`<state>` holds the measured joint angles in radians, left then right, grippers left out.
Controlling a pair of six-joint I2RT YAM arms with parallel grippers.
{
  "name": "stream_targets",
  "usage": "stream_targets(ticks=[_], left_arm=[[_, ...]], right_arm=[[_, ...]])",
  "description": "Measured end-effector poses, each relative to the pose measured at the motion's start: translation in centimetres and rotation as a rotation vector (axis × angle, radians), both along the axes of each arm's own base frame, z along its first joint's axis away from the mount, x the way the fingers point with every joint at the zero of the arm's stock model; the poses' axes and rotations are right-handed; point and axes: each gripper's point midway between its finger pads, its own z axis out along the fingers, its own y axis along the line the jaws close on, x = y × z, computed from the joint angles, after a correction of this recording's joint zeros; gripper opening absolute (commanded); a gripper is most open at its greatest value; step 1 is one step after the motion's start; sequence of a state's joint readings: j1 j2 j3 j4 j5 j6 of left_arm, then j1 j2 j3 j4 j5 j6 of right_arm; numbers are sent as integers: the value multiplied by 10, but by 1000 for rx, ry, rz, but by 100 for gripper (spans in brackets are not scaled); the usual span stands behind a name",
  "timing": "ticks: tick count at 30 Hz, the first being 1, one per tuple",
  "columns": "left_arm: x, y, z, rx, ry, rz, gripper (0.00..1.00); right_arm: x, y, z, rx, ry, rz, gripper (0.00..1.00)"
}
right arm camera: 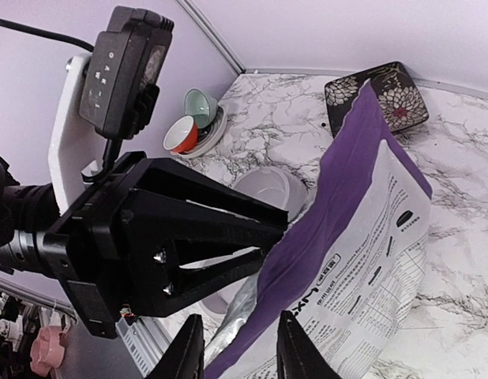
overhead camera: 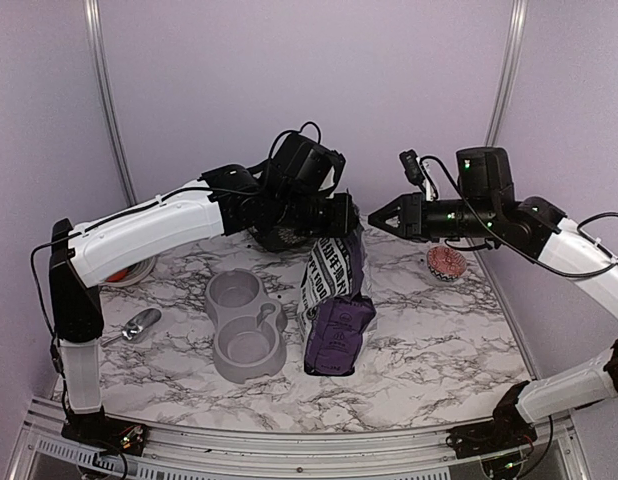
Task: Serve the pet food
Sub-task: Open the pet food bag at the center of the board.
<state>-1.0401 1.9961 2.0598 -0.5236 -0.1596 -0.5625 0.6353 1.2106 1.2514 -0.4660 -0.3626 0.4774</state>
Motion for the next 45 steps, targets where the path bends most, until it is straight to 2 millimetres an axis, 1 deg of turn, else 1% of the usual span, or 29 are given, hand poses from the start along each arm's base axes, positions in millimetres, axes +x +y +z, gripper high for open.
stream_targets(ticks=[2, 4, 10, 14, 19, 27, 30, 33, 35, 45], left_arm=[[0, 0, 0, 1, -1, 1, 20], [0, 0, 0, 1, -2, 3, 20], [0, 0, 0, 1, -3, 3, 19], [0, 0, 0, 1, -4, 3, 19], [0, 0, 0, 1, -4, 3, 19], [-2, -2, 0, 3, -8, 3, 18], [-2, -2, 0, 4, -11, 4, 18], [-3, -2, 0, 5, -13, 6, 18], [-4, -2, 0, 6, -13, 5, 18], [-3, -3, -4, 9, -16, 10, 18]], right_arm=[[0, 2, 4, 5, 0, 8, 31], [1, 4, 4, 3, 7, 14, 31], [4, 11, -16, -32, 59, 22, 31], [4, 16, -24, -45, 82, 28, 30], [7, 15, -26, -58, 88, 12, 24], [12, 14, -28, -86, 95, -17, 22], [13, 15, -28, -90, 100, -17, 17], [13, 16, -29, -90, 100, -10, 5], [14, 18, -27, -86, 98, -5, 1], [13, 21, -31, -81, 92, 2, 0]])
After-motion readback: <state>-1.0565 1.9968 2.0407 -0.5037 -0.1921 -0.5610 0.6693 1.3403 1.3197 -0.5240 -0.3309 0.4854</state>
